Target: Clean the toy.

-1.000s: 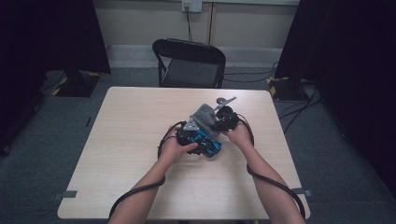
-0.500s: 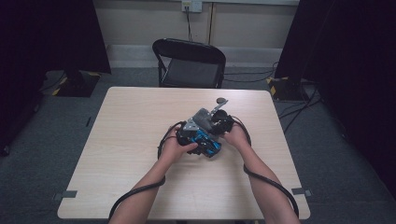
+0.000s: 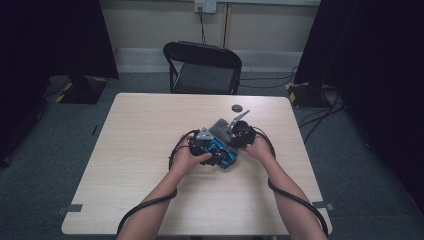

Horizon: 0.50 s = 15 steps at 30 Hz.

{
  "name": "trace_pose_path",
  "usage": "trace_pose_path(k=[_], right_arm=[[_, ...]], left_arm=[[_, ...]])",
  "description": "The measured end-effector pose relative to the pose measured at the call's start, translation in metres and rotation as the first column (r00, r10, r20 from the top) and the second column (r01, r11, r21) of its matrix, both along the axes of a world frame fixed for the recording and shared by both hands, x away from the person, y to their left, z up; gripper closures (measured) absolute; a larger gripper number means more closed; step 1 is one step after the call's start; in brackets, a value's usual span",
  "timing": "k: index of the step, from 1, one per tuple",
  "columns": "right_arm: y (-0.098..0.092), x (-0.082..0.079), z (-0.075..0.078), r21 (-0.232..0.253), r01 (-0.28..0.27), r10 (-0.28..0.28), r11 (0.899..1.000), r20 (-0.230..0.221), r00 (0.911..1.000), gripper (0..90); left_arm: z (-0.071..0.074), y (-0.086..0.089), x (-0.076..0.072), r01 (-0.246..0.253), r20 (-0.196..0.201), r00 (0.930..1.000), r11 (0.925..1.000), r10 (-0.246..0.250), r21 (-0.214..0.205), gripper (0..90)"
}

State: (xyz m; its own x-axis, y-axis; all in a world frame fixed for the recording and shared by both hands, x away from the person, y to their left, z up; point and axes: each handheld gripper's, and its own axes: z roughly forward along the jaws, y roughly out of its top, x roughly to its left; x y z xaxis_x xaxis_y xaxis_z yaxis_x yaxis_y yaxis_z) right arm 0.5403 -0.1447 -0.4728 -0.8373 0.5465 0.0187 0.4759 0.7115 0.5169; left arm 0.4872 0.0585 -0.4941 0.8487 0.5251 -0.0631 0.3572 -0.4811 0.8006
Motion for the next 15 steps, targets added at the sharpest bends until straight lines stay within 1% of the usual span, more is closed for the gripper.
trace_pose_path(k=[7,15], right_arm=[[-0.010,-0.008,0.000,-0.006,-0.017,0.017,1.000,0.004,0.9998,76.6],[-0.021,-0.018,0.000,0.004,-0.011,0.011,1.000,0.003,0.9999,76.6]], left_arm=[[0.000,0.000,0.000,0.000,-0.003,1.0000,1.0000,0.000,0.002,9.4],[0.000,0.000,0.000,0.000,0.001,1.0000,1.0000,0.000,-0.002,9.4]])
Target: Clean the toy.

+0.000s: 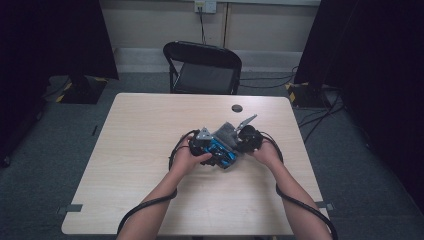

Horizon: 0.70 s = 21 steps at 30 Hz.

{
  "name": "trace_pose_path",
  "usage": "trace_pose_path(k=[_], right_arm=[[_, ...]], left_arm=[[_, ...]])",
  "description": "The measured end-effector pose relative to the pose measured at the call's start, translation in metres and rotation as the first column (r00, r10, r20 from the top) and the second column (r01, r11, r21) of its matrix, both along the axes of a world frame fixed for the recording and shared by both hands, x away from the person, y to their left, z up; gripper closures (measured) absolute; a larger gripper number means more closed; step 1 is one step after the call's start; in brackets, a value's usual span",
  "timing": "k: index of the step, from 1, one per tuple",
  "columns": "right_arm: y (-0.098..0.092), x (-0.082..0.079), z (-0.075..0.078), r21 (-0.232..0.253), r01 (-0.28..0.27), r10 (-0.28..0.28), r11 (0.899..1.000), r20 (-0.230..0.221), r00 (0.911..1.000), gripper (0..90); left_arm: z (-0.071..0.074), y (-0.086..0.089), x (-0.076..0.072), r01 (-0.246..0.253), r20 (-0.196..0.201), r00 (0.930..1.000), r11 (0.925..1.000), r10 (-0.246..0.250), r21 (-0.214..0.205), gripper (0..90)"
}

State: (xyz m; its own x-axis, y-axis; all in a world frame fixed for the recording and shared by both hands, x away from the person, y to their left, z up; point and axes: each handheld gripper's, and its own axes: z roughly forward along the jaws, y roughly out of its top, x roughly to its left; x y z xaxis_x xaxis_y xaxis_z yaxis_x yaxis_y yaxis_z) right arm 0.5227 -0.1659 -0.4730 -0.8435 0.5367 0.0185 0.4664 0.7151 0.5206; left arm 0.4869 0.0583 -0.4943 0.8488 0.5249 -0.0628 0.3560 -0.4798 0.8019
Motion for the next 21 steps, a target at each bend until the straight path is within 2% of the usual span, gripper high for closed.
trace_pose_path(k=[21], right_arm=[[-0.016,-0.019,0.000,0.010,0.021,-0.021,1.000,-0.009,0.9997,76.5]], left_arm=[[0.000,0.000,0.000,-0.001,0.000,1.0000,1.0000,0.001,-0.004,9.4]])
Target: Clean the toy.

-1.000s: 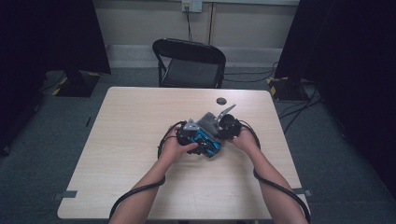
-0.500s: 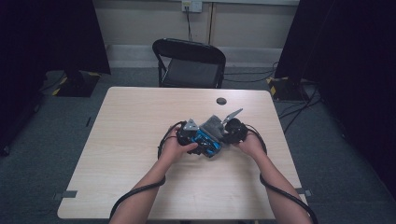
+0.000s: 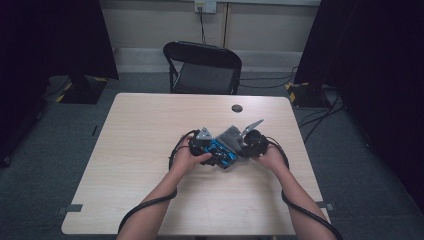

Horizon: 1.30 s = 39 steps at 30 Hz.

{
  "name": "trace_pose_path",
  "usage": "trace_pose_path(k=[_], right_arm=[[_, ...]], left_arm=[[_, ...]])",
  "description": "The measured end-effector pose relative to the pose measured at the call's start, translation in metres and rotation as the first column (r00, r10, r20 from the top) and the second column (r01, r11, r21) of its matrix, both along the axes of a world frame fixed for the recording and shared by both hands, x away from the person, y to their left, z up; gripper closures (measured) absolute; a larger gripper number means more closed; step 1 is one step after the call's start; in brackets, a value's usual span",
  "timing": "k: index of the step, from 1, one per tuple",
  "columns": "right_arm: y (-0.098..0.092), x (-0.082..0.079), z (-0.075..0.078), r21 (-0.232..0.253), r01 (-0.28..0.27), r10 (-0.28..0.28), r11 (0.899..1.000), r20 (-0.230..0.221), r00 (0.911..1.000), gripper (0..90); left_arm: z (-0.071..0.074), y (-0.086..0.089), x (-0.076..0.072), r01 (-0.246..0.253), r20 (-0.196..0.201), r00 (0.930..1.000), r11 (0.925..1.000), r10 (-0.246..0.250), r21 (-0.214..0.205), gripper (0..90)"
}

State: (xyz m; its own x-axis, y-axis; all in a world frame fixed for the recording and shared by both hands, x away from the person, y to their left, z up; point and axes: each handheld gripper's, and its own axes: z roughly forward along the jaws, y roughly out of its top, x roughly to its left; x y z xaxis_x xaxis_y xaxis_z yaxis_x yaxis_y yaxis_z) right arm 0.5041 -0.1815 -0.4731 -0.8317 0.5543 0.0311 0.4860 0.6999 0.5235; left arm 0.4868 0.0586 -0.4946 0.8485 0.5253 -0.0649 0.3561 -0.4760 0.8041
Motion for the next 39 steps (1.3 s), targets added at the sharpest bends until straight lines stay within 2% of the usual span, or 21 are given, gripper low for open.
trace_pose_path(k=[13,20,31,39], right_arm=[[-0.007,-0.013,0.000,0.006,0.025,-0.025,1.000,-0.005,0.9997,76.4],[-0.014,-0.019,-0.001,0.034,0.031,-0.031,0.999,-0.011,0.9995,76.4],[-0.021,-0.034,-0.001,0.045,0.051,-0.050,0.998,-0.021,0.9985,76.4],[-0.025,-0.044,-0.001,0.048,0.043,-0.042,0.998,-0.021,0.9989,76.4]], left_arm=[[0.000,0.001,0.000,0.003,0.006,1.0000,1.0000,-0.003,-0.001,9.4],[-0.001,0.001,0.000,0.004,0.007,1.0000,1.0000,-0.004,-0.002,9.4],[-0.001,0.001,0.000,0.004,0.008,1.0000,1.0000,-0.004,-0.004,9.4],[-0.001,0.001,0.000,0.003,0.007,1.0000,1.0000,-0.003,-0.003,9.4]])
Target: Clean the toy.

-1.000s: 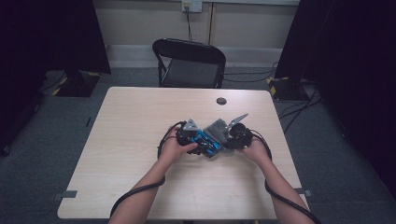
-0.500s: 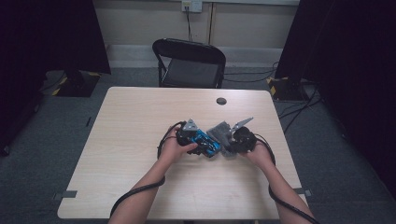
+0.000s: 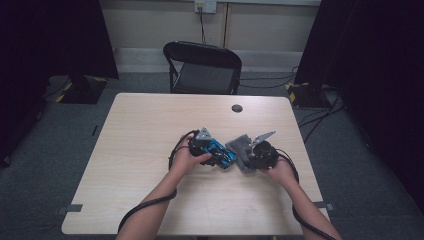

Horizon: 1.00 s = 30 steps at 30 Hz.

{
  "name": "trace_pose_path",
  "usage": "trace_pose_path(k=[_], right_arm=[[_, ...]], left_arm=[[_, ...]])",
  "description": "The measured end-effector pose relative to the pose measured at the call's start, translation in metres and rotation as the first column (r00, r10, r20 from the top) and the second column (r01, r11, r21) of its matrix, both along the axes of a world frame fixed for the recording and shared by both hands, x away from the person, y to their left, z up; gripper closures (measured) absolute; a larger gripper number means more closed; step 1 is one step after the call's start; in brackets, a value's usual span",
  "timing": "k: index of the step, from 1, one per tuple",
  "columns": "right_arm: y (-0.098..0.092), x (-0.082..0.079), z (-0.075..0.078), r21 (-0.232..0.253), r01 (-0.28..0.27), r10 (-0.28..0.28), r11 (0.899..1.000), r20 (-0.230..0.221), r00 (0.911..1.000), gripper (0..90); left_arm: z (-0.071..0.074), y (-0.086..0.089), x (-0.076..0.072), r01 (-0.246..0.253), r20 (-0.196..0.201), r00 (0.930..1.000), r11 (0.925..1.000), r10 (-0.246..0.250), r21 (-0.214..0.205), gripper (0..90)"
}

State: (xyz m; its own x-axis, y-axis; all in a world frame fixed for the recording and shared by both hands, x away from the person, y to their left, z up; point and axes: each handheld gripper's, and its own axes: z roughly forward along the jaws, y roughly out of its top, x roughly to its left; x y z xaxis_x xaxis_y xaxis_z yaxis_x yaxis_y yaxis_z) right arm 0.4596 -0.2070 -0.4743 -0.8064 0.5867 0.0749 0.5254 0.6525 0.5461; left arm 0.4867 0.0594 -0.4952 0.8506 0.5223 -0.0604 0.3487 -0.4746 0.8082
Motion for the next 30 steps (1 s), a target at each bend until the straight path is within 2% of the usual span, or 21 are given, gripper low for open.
trace_pose_path(k=[18,27,30], right_arm=[[-0.019,-0.030,-0.001,0.036,0.015,-0.015,0.999,0.000,0.9999,76.2],[-0.027,-0.048,0.001,0.029,0.004,-0.004,1.000,0.017,0.9999,76.0],[-0.030,-0.053,0.003,0.025,-0.007,0.007,1.000,0.017,0.9998,76.1]], left_arm=[[0.001,-0.001,0.000,-0.002,-0.011,0.9999,0.9999,0.002,0.011,9.4],[0.003,-0.002,0.002,0.000,-0.019,0.9998,0.9998,0.000,0.019,9.4],[0.004,-0.003,0.003,0.003,-0.025,0.9997,0.9994,-0.002,0.033,9.4]])
